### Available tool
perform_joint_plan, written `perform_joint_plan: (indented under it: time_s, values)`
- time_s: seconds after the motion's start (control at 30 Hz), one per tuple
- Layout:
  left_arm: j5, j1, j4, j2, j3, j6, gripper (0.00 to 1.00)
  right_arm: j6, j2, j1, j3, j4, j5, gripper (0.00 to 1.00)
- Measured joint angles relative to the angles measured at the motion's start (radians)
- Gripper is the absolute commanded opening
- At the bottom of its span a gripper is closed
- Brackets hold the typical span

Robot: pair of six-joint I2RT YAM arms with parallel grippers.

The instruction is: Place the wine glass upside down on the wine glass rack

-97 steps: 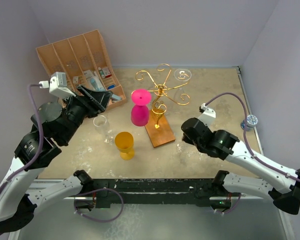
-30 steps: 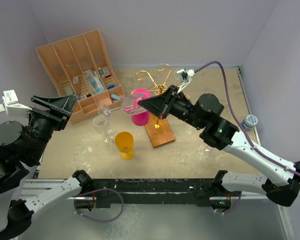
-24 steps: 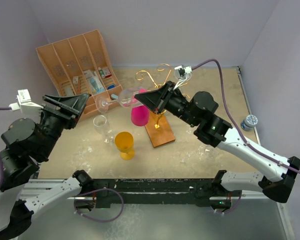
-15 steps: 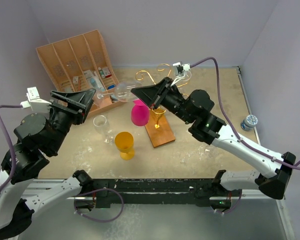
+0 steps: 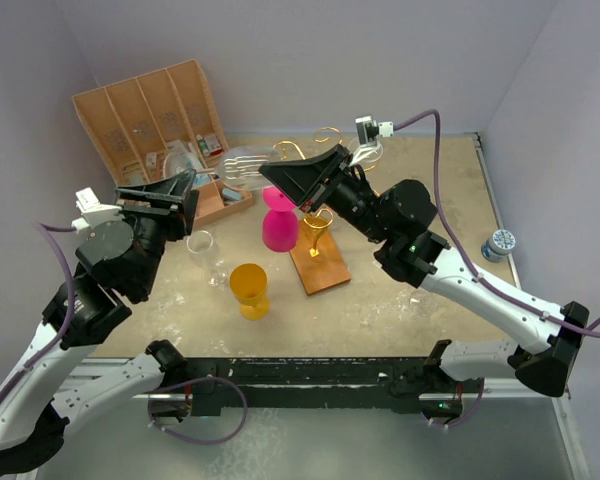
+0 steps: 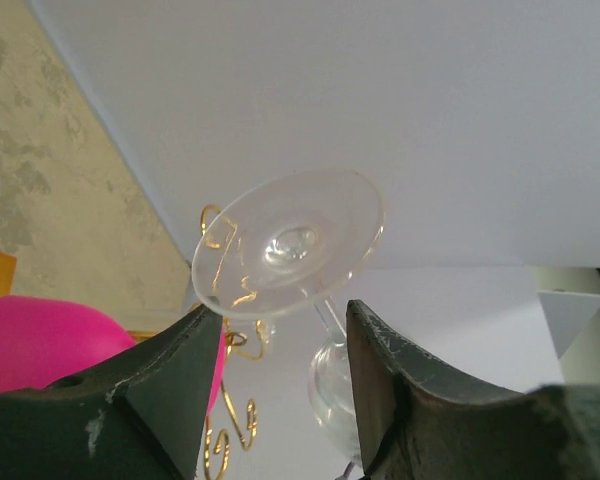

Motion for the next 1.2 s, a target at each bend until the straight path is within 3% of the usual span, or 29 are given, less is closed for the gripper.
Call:
perform_joint_plan:
  time_s: [0.7,0.93,1.03,1.17,1.2]
  values:
    - [-0.143,0.0,0.245,0.009,-0.042,-0.017,0.45,0.066,0.022,-0.001,-0.045,0.158,-0.103,0.0]
    - [-0.172,0.0,0.296,0.059,-0.042,0.001,0.18,0.078,0.033,-0.001,-0.064,0.179,-0.122,0.0]
    - [-0.183,0.0,0.315,0.064,-0.042,0.011,0.0,0.079,0.033,-0.001,-0.071,0.182,-0.122,0.0]
    - [-0.191,-0.001,0.348,0.053,-0.043,0.047,0.0,0.091,0.033,-0.001,-0.091,0.185,-0.131,0.0]
    - [-0.19,-0.001,0.357,0.051,-0.043,0.067,0.0,0.093,0.033,-0.001,-0.091,0.185,-0.141,0.04]
